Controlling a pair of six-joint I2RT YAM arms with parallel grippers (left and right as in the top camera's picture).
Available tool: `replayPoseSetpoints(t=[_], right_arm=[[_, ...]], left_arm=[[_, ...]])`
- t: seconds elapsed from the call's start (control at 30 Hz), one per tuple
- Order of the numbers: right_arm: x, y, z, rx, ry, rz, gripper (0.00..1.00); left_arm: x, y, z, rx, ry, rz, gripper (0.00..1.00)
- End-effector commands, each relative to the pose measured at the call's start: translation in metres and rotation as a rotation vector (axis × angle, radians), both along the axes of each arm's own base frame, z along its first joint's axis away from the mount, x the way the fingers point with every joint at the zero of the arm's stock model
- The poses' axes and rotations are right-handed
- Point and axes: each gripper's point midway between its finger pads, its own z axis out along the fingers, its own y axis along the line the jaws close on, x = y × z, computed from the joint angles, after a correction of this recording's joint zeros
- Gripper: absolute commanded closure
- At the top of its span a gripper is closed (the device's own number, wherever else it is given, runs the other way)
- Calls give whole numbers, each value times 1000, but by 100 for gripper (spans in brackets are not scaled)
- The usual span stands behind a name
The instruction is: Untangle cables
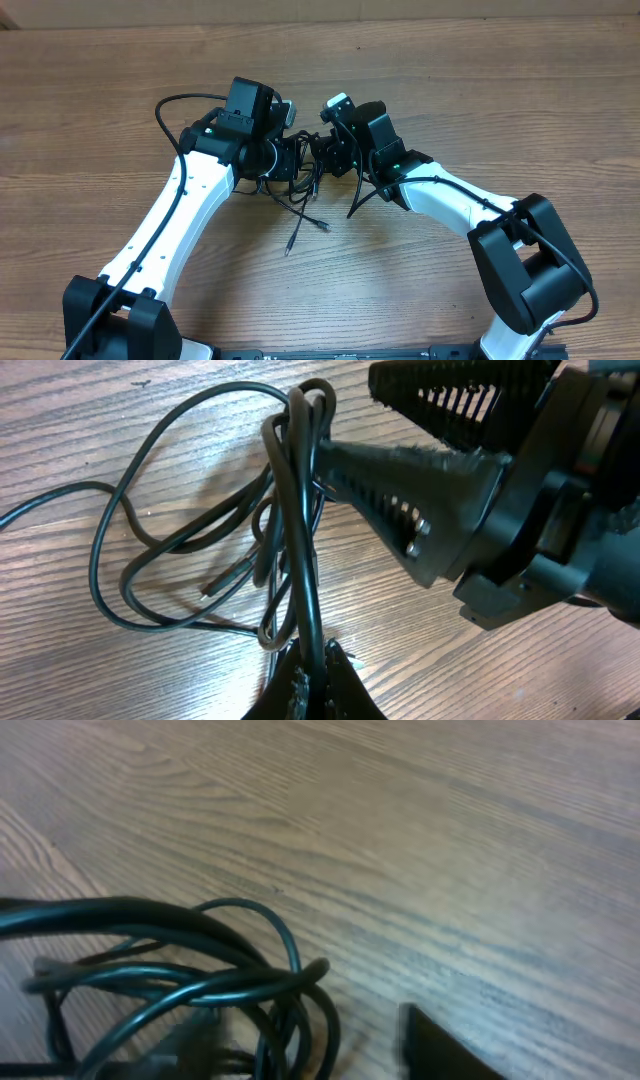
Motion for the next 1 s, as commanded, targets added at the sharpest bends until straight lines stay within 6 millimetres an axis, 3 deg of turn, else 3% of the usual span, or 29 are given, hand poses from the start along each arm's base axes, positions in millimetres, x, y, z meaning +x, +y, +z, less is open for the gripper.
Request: replayPoseSetpoints(t=[0.0, 0.13, 0.4, 0.53, 0.63, 0.77, 0.97], right_arm=[[-12, 0, -10, 41, 103, -24, 37], [-24, 6, -7, 207, 302, -104, 34], [-50, 5, 43, 475, 555, -40, 37], [-55, 5, 55, 513, 586, -25, 37], [-48, 3, 47, 489, 578, -105, 36], [-30, -5, 19, 476, 615, -381, 36], [-24, 20, 20, 561, 619, -385, 36]], left_arm=[[3, -2, 11, -19, -28, -16, 96], [3, -1, 11, -17, -29, -15, 96], [3, -1, 11, -17, -29, -15, 96], [3, -1, 11, -17, -29, -15, 96], [3, -2, 11, -21, -28, -16, 96], [1, -5, 12, -41, -20, -22, 96], [0, -8, 13, -57, -15, -30, 96]])
